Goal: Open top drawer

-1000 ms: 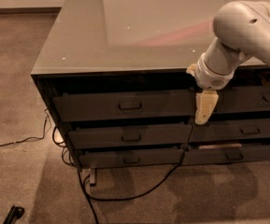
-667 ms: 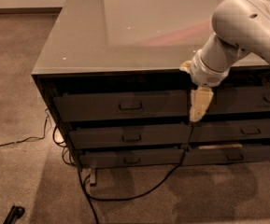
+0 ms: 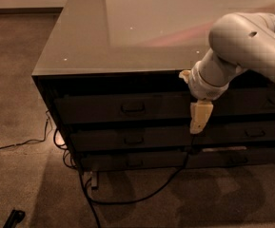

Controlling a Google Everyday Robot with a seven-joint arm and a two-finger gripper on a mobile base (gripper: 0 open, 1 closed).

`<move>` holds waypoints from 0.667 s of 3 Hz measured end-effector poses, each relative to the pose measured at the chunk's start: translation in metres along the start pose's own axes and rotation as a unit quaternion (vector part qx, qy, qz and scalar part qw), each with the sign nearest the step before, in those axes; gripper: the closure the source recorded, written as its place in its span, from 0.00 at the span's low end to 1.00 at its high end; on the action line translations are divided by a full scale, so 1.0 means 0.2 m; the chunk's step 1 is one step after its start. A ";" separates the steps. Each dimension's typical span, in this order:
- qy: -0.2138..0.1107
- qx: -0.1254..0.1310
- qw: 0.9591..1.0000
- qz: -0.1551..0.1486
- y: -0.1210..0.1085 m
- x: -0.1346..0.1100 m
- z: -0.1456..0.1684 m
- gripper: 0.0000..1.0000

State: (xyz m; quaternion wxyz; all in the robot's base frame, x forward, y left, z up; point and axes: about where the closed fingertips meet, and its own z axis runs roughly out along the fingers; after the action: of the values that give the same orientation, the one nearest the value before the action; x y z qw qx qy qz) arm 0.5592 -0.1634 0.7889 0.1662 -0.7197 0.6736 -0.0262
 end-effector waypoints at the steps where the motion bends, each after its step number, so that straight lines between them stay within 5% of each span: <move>1: 0.014 -0.003 1.000 -0.012 0.09 -0.03 0.10 0.00; 2: 0.013 -0.012 1.000 -0.016 0.09 -0.07 0.23 0.00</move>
Offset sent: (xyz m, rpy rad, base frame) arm 0.0034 0.0384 -0.0791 -0.0329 0.0367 0.0390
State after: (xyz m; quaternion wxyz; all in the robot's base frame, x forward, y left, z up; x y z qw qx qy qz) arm 0.5524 -0.1411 0.7422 0.1485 -0.7315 0.6647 -0.0305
